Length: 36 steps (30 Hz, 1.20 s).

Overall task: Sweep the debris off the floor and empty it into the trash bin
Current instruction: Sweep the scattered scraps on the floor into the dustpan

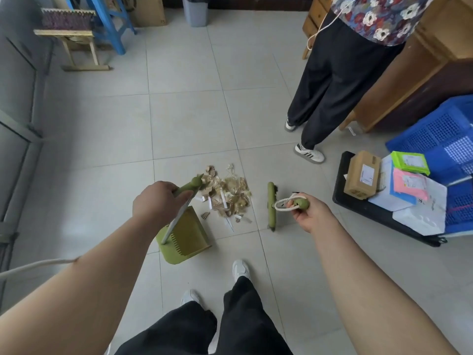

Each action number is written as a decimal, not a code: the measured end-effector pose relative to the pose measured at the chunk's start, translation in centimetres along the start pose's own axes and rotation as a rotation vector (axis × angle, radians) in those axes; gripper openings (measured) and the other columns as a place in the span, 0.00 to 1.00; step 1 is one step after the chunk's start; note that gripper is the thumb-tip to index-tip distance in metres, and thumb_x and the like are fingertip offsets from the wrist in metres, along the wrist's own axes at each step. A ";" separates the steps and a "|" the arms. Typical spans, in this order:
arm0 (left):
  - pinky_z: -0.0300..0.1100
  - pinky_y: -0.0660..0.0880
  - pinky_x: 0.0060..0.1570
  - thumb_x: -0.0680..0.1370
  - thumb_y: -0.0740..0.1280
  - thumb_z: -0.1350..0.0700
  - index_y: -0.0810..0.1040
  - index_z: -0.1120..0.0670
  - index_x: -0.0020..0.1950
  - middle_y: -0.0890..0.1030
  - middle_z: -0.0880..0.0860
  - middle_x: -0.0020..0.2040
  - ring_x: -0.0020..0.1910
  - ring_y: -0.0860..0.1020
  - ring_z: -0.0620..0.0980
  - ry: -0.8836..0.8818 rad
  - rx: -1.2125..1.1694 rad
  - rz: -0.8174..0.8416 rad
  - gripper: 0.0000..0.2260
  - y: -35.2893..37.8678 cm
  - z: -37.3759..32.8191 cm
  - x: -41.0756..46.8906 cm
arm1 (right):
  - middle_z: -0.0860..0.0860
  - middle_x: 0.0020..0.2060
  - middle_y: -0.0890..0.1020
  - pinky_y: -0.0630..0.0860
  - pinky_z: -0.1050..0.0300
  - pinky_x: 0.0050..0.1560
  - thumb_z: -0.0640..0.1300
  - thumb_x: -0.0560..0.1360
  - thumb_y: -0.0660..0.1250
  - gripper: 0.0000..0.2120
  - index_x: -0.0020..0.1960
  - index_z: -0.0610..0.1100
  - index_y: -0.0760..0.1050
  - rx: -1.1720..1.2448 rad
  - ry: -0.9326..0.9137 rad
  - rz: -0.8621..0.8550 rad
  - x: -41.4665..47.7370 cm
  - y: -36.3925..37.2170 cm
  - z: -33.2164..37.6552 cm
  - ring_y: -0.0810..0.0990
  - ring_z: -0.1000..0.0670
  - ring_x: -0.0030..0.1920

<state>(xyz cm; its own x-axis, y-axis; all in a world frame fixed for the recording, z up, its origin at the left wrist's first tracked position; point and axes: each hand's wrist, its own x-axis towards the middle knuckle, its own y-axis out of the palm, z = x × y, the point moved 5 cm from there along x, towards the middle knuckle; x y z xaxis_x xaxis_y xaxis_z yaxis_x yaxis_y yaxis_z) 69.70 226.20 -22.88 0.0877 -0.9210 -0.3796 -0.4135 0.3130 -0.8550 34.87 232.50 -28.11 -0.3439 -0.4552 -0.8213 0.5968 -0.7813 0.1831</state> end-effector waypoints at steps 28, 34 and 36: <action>0.39 0.60 0.28 0.78 0.62 0.40 0.72 0.51 0.33 0.72 0.49 0.26 0.27 0.70 0.49 -0.454 -0.126 -0.158 0.19 4.1 1.1 -0.4 | 0.42 0.29 0.77 0.75 0.66 0.23 0.28 0.70 0.68 0.05 0.36 0.34 0.75 -0.747 0.043 0.259 10.7 12.9 5.1 0.77 0.52 0.20; 0.39 0.60 0.28 0.77 0.62 0.40 0.70 0.50 0.31 0.71 0.47 0.25 0.26 0.70 0.48 -0.481 -0.175 -0.213 0.20 5.7 2.3 -0.2 | 0.42 0.35 0.79 0.76 0.65 0.24 0.30 0.70 0.70 0.04 0.38 0.36 0.77 -1.022 0.058 0.327 13.4 16.0 1.3 0.78 0.52 0.22; 0.39 0.61 0.27 0.77 0.62 0.39 0.71 0.50 0.31 0.72 0.47 0.24 0.26 0.71 0.47 -0.479 -0.185 -0.246 0.20 5.7 2.5 0.2 | 0.42 0.32 0.78 0.75 0.65 0.23 0.30 0.69 0.69 0.04 0.38 0.37 0.77 -1.191 0.047 0.363 13.4 16.5 0.0 0.77 0.53 0.20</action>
<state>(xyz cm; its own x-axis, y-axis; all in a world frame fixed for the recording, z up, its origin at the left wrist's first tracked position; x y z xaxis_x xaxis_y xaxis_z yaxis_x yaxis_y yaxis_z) 69.60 228.35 -28.70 0.5851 -0.7400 -0.3317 -0.4766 0.0172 -0.8790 40.06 213.53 -36.07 -0.0098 -0.5288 -0.8487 0.9456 0.2710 -0.1799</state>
